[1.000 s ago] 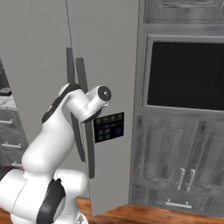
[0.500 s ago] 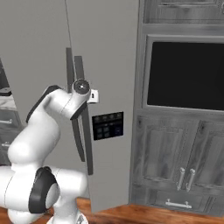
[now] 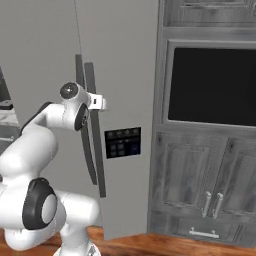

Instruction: Store the kebab skewer in the freezer for long-term storage. Close the freezer door after placing the cooked food.

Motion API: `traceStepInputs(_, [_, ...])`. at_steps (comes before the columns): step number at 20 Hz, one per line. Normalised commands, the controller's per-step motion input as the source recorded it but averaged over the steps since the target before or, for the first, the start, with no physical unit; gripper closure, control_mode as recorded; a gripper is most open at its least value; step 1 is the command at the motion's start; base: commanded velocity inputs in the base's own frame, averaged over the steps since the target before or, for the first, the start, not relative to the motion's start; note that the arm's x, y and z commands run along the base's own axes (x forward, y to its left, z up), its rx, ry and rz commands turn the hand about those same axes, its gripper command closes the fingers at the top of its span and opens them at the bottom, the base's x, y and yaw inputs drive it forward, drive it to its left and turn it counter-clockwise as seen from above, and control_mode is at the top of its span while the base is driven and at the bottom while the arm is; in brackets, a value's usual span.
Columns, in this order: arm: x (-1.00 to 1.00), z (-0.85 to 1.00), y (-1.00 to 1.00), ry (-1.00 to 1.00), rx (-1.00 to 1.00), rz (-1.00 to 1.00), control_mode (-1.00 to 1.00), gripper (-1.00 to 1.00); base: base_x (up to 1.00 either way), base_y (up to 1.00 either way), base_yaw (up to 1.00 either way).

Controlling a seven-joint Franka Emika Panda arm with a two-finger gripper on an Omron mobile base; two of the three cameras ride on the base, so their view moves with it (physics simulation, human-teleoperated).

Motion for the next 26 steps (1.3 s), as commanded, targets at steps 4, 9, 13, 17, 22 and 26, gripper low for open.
traceStepInputs(4, [0.12,0.37,0.00,0.04,-0.02,-0.10,-1.00,-1.00,0.00,0.00,0.00])
traceStepInputs(9, [0.18,0.01,0.00,0.02,-0.01,-0.07,-1.00,-1.00,0.00,0.00,0.00])
traceStepInputs(13, [0.04,0.00,-0.16,0.00,0.10,0.00,-1.00,-1.00,0.00,0.00,0.00])
traceStepInputs(17, [0.10,0.00,-0.17,0.00,0.12,0.00,-1.00,-1.00,0.00,0.00,0.00])
traceStepInputs(22, [0.25,0.00,-0.04,-0.02,0.02,0.00,-1.00,-1.00,0.00,0.00,0.00])
traceStepInputs(26, [0.23,0.00,0.00,-0.02,0.00,0.00,-1.00,-1.00,0.00,0.00,0.00])
